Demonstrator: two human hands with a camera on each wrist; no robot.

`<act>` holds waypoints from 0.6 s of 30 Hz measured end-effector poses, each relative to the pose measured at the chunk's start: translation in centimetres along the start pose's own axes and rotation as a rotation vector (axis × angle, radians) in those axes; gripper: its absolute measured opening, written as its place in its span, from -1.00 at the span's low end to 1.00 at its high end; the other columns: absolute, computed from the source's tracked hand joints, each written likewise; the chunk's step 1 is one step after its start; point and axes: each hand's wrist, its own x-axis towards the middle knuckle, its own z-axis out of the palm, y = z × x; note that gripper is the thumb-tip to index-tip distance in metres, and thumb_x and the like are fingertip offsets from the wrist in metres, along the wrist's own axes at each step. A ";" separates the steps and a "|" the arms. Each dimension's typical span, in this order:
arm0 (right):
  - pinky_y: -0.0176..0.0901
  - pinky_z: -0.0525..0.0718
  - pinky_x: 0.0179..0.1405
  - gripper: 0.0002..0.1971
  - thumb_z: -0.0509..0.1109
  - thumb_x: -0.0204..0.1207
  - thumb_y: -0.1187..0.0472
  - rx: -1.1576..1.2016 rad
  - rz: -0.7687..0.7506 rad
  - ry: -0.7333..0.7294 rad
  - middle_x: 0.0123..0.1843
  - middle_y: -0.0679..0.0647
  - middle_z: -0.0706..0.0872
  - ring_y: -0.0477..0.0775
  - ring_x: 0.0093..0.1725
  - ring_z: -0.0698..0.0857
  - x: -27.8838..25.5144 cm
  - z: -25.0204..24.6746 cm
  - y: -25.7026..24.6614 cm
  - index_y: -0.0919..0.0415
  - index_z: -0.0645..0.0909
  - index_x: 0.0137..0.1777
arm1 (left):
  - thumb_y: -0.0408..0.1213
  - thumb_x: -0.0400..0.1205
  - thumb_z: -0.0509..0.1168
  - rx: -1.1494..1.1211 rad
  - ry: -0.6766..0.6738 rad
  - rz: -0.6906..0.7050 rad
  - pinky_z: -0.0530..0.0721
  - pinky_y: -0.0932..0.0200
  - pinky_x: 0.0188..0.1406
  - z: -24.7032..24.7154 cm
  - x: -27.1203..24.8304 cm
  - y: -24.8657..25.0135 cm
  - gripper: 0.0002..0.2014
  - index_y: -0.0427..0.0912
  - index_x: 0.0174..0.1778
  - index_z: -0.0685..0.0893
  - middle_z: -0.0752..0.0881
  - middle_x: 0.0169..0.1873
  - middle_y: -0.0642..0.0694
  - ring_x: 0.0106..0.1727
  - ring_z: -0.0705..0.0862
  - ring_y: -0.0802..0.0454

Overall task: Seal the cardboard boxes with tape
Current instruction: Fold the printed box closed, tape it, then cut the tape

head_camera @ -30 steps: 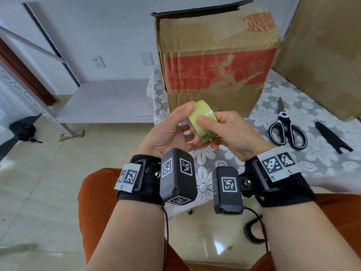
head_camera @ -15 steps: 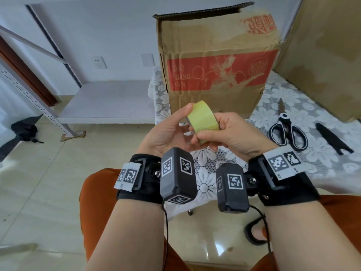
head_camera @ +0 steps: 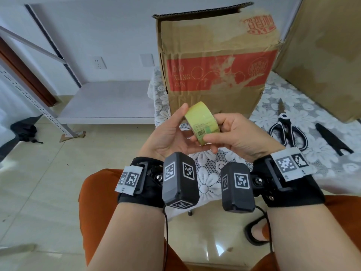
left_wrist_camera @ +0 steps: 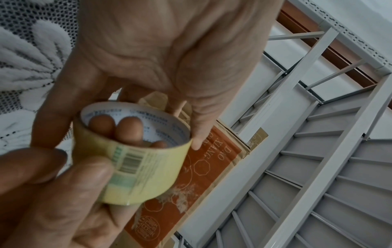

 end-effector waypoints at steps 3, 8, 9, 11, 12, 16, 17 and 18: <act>-0.25 0.54 -0.51 -0.74 0.46 0.37 0.21 -0.020 0.017 0.087 -0.15 0.26 0.82 0.05 -0.23 0.77 0.2 0.3 0.1 0.37 0.71 -0.01 | 0.00 0.59 0.38 -0.030 -0.002 0.024 0.64 -0.48 0.17 0.2 0.0 -0.1 -0.48 -0.27 0.35 0.57 0.60 0.25 -0.51 0.14 0.68 -0.43; -0.26 0.45 -0.57 -0.74 0.41 0.48 0.11 -0.057 0.034 0.149 -0.28 0.15 0.81 0.00 -0.32 0.75 0.3 0.8 0.0 0.35 0.71 -0.08 | -0.04 0.56 0.43 -0.029 0.016 0.025 0.60 -0.51 0.21 0.3 -0.1 -0.2 -0.48 -0.29 0.34 0.58 0.59 0.17 -0.47 0.17 0.65 -0.49; -0.25 0.45 -0.57 -0.77 0.39 0.51 0.15 -0.057 0.035 0.138 -0.27 0.15 0.81 0.00 -0.32 0.75 0.3 0.8 0.0 0.35 0.71 -0.05 | -0.02 0.58 0.41 -0.027 0.015 0.019 0.63 -0.50 0.18 0.2 0.0 -0.2 -0.47 -0.29 0.36 0.56 0.61 0.11 -0.45 0.12 0.68 -0.48; -0.23 0.46 -0.55 -0.79 0.37 0.53 0.21 -0.058 0.032 0.091 -0.22 0.20 0.80 0.02 -0.28 0.75 0.2 0.7 -0.2 0.37 0.69 0.01 | 0.02 0.60 0.37 -0.023 0.007 0.005 0.67 -0.45 0.15 0.2 -0.1 -0.2 -0.42 -0.29 0.43 0.52 0.64 0.00 -0.42 0.00 0.74 -0.40; -0.24 0.47 -0.54 -0.78 0.37 0.52 0.23 -0.061 0.029 0.060 -0.18 0.22 0.81 0.02 -0.26 0.75 0.2 0.6 -0.2 0.38 0.68 0.04 | 0.05 0.60 0.36 -0.018 0.000 -0.004 0.68 -0.42 0.15 0.1 -0.2 -0.2 -0.38 -0.29 0.46 0.50 0.64 0.03 -0.44 0.00 0.74 -0.38; -0.28 0.57 -0.51 -0.78 0.34 0.53 0.38 -0.064 0.006 -0.019 -0.03 0.26 0.82 0.07 -0.13 0.79 0.0 0.4 -0.3 0.43 0.63 0.15 | 0.13 0.62 0.27 0.005 -0.034 -0.030 0.76 -0.27 0.06 0.1 -0.4 -0.2 -0.31 -0.29 0.54 0.43 0.54 0.29 -0.46 0.13 0.68 -0.35; -0.28 0.57 -0.51 -0.78 0.34 0.53 0.38 -0.059 0.002 -0.016 -0.03 0.27 0.82 0.07 -0.13 0.79 -0.1 0.4 -0.3 0.43 0.63 0.14 | 0.13 0.62 0.28 0.002 -0.035 -0.030 0.77 -0.25 0.03 0.2 -0.4 -0.2 -0.30 -0.28 0.56 0.41 0.54 0.30 -0.46 0.11 0.69 -0.34; -0.28 0.56 -0.52 -0.78 0.36 0.51 0.34 -0.054 0.001 -0.005 -0.05 0.26 0.82 0.07 -0.15 0.79 0.0 0.5 -0.3 0.43 0.64 0.11 | 0.11 0.61 0.30 -0.009 -0.031 -0.025 0.77 -0.25 0.00 0.2 -0.4 -0.1 -0.29 -0.27 0.57 0.40 0.54 0.30 -0.46 0.09 0.70 -0.33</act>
